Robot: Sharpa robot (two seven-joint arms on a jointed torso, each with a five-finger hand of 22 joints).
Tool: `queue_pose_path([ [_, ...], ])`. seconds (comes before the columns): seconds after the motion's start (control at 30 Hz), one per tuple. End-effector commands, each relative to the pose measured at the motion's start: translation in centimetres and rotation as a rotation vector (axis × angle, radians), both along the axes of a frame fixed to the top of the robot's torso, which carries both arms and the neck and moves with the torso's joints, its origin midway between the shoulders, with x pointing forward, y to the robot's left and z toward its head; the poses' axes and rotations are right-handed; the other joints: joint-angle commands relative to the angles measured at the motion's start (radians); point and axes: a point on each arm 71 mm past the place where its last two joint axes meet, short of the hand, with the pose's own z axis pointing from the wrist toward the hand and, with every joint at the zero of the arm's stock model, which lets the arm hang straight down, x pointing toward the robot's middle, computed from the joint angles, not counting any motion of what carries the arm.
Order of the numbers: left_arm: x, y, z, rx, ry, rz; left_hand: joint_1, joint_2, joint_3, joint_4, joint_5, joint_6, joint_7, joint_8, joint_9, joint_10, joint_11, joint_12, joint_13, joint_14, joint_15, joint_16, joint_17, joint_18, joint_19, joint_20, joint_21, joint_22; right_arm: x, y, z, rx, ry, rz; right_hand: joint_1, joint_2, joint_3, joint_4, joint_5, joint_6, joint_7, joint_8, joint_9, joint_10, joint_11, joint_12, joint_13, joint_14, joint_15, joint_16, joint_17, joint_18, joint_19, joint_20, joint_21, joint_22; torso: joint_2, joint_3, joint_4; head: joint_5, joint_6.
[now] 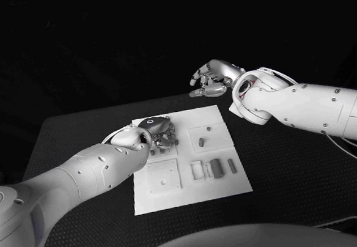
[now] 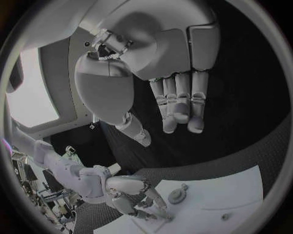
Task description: Assemble the parts on the task board
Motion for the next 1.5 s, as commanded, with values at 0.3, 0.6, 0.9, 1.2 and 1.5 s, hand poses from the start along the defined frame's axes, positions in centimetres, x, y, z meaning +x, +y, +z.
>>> queue_pose_path([
  [0.3,-0.3,-0.6,-0.4,-0.020,0.020,0.001,-0.027,0.005,-0.013,0.005,0.001,-0.010,0.010,-0.007,-0.007,0.026,0.021,-0.019,0.006,0.011,0.001,0.005,0.004,0.050,0.011,0.002,0.006,0.020,-0.1,0.2,0.0,-0.001,0.001,0.014,0.004,0.009,-0.001,0.000,0.001,-0.016,0.021,0.003,-0.001,-0.005,0.001,0.005,-0.002,-0.001,0.004,-0.001,-0.001,0.012,0.005,-0.005,-0.003,0.009,0.000,0.0000,0.0001,-0.005,0.000],
  [0.6,0.0,-0.7,-0.4,-0.036,0.026,0.023,-0.071,0.005,-0.039,0.013,0.001,-0.024,0.016,-0.014,-0.016,0.018,0.026,-0.042,0.013,0.012,0.005,0.003,0.007,0.054,0.010,0.004,0.006,0.019,0.0,0.3,0.0,-0.001,0.001,0.015,0.004,0.009,-0.001,-0.001,0.001,-0.016,0.021,0.004,-0.001,-0.005,0.001,0.005,-0.002,-0.001,0.004,-0.001,-0.001,0.012,0.005,-0.005,-0.003,0.009,0.000,0.0001,0.0004,-0.006,0.000],
  [0.9,-0.1,-1.2,-0.4,-0.056,0.037,0.026,-0.098,0.009,-0.047,0.028,0.002,-0.048,0.027,-0.026,-0.027,0.000,0.034,-0.068,0.014,0.010,0.012,0.000,0.010,0.061,0.008,0.011,0.003,0.018,0.0,0.3,0.0,0.000,0.001,0.015,0.003,0.009,-0.001,-0.001,0.001,-0.016,0.021,0.004,-0.001,-0.005,0.001,0.005,-0.002,-0.001,0.004,-0.001,-0.001,0.012,0.005,-0.005,-0.003,0.009,-0.001,-0.0003,0.0012,-0.007,0.000],
  [1.2,0.3,-0.7,-0.7,-0.016,0.061,0.048,-0.090,0.015,-0.042,0.025,0.003,-0.046,0.026,-0.024,-0.028,0.002,0.034,-0.072,0.017,0.010,0.013,0.000,0.011,0.064,0.009,0.012,0.004,0.019,0.0,0.3,0.0,0.000,0.002,0.016,0.003,0.010,-0.002,-0.001,0.001,-0.016,0.021,0.004,-0.001,-0.005,0.001,0.005,-0.002,-0.001,0.004,-0.001,-0.001,0.012,0.005,-0.005,-0.003,0.009,-0.001,0.0003,0.0012,-0.006,0.000],
  [1.5,-0.1,-0.5,-2.0,-0.007,0.086,0.039,-0.074,0.024,-0.032,0.018,0.010,-0.038,0.022,-0.018,-0.029,0.013,0.031,-0.073,0.025,0.012,0.010,0.001,0.013,0.066,0.011,0.012,0.006,0.020,0.0,0.5,0.1,0.001,0.002,0.018,0.003,0.011,-0.002,-0.001,0.001,-0.016,0.021,0.004,-0.001,-0.005,0.001,0.006,-0.002,-0.001,0.004,-0.001,-0.001,0.012,0.005,-0.005,-0.003,0.009,0.000,-0.0010,0.0008,-0.006,0.000],
])
